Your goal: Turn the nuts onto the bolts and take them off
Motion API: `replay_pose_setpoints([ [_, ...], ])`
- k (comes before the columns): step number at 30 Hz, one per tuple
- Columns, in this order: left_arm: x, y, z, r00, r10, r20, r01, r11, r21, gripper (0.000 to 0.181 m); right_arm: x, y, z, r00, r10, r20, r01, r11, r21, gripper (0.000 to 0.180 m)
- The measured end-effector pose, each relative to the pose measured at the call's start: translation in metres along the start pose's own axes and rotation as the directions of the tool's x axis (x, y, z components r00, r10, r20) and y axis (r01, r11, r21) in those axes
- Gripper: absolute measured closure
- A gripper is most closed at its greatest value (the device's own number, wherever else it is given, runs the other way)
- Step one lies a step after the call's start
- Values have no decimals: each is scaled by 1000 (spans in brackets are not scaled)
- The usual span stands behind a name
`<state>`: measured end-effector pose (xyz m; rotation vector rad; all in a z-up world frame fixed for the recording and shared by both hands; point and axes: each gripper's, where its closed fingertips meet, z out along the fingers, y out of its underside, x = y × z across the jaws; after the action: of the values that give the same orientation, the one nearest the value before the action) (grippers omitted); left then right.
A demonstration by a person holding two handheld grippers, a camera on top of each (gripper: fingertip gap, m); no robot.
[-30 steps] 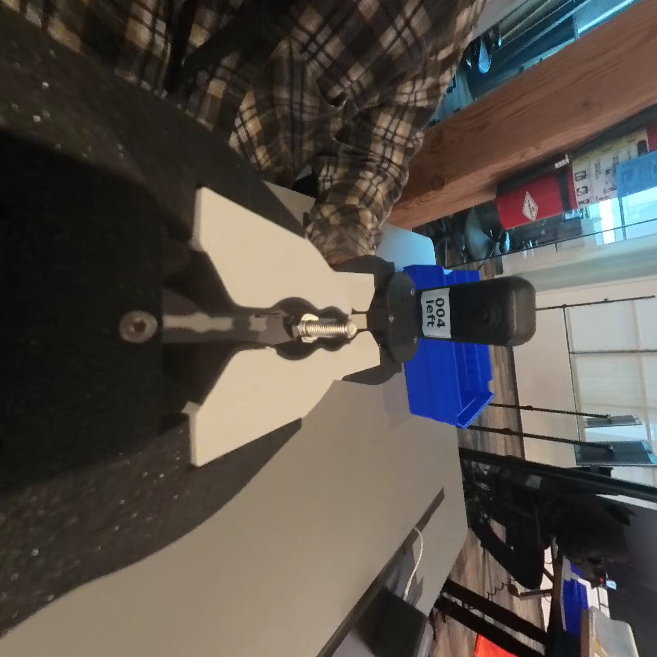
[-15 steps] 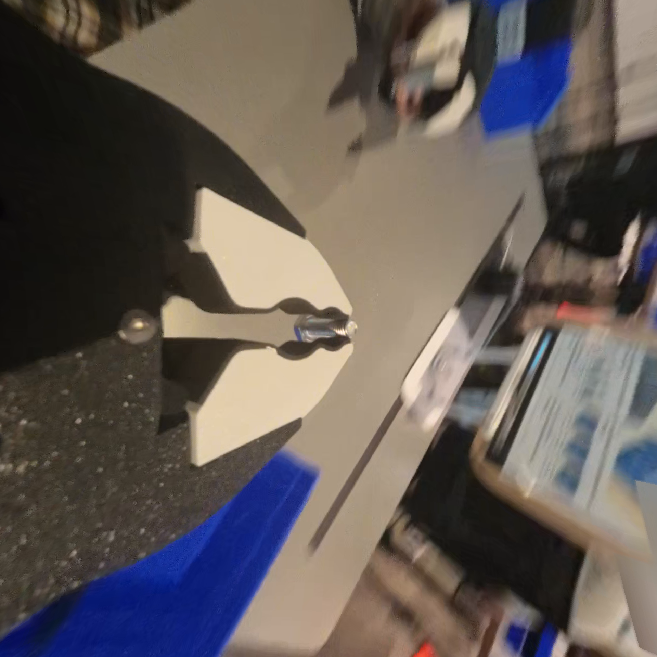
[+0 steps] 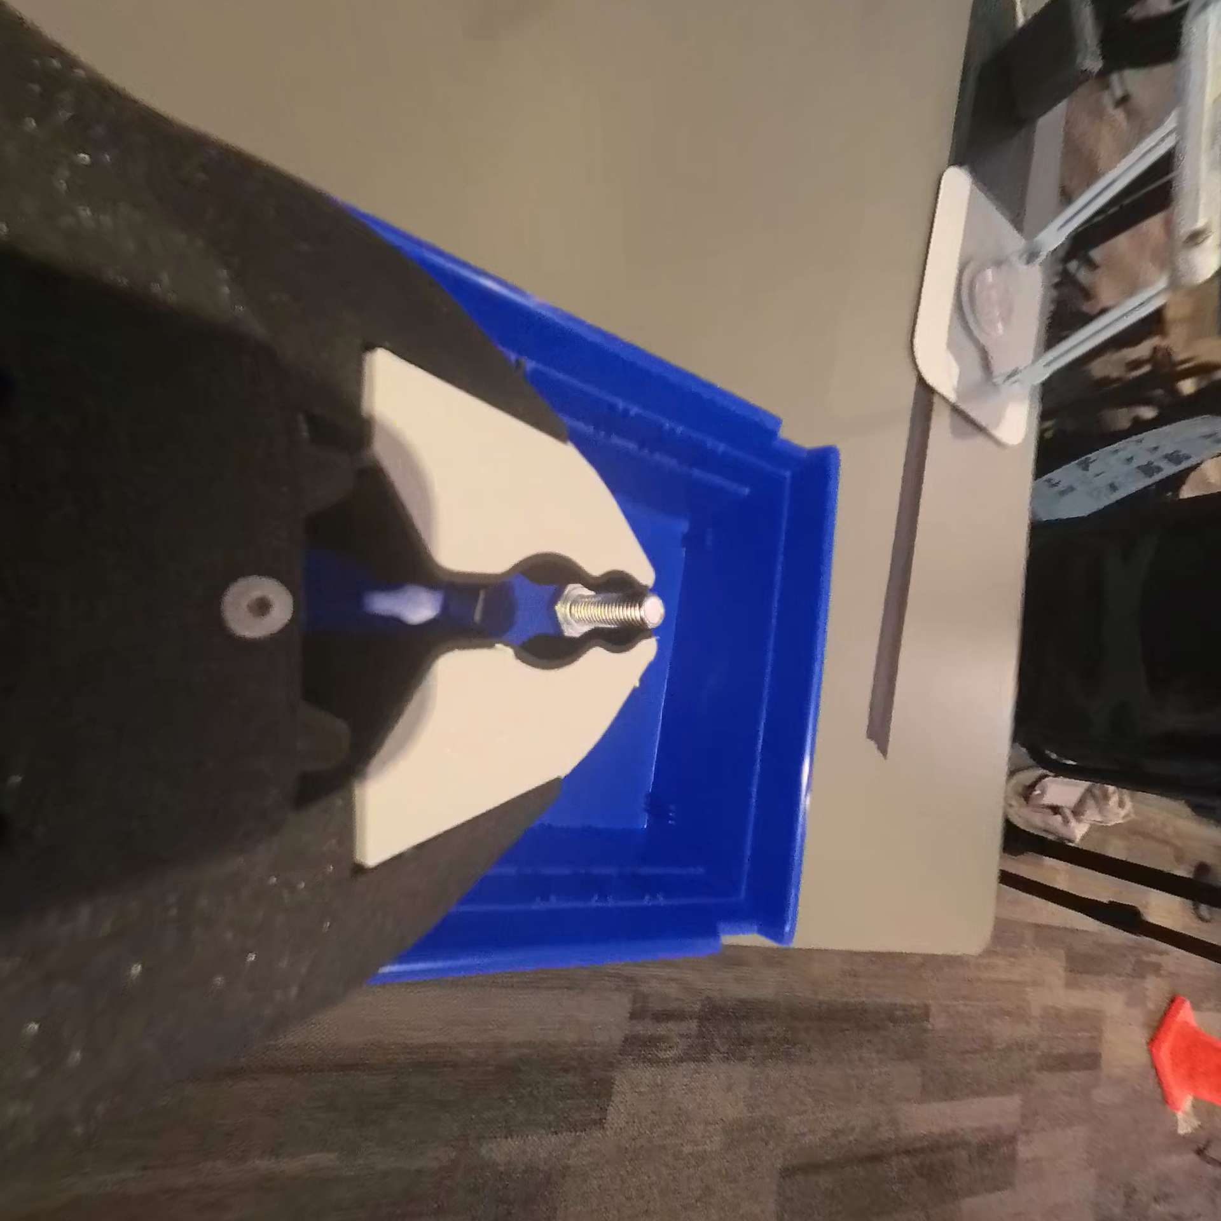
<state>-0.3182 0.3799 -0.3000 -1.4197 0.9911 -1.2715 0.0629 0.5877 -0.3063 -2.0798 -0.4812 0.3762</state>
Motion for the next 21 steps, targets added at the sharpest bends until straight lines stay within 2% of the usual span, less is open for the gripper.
replay_pose_setpoints([
  [4, -1, -2, -3, 1000, -2, 3, 2, 1000, 6, 144, 4, 12, 18, 1000, -18, 9, 18, 998, -62, 170],
  [6, -1, -2, -4, 1000, -4, 1, 4, 1000, 10, 144, -3, 6, 17, 997, -65, 29, 66, 997, -46, 162],
  [10, 0, -3, -5, 1000, -2, -1, 2, 1000, 9, 144, -30, -11, 9, 957, -282, 62, 286, 955, -78, 150],
  [13, 2, -5, -6, 1000, 9, 0, -9, 1000, 9, 144, -57, -21, 9, 872, -476, 114, 488, 862, -137, 144],
  [16, 3, -7, -7, 1000, 17, 4, -17, 1000, 15, 145, -86, -26, 14, 708, -674, 210, 706, 681, -192, 143],
  [19, 2, -7, -7, 1000, 16, 5, -16, 1000, 14, 145, -108, -14, 27, 465, -810, 357, 880, 378, -287, 144],
  [21, 2, -7, -8, 1000, 18, 7, -18, 1000, 13, 145, -117, 1, 39, 328, -813, 481, 926, 175, -335, 143],
])
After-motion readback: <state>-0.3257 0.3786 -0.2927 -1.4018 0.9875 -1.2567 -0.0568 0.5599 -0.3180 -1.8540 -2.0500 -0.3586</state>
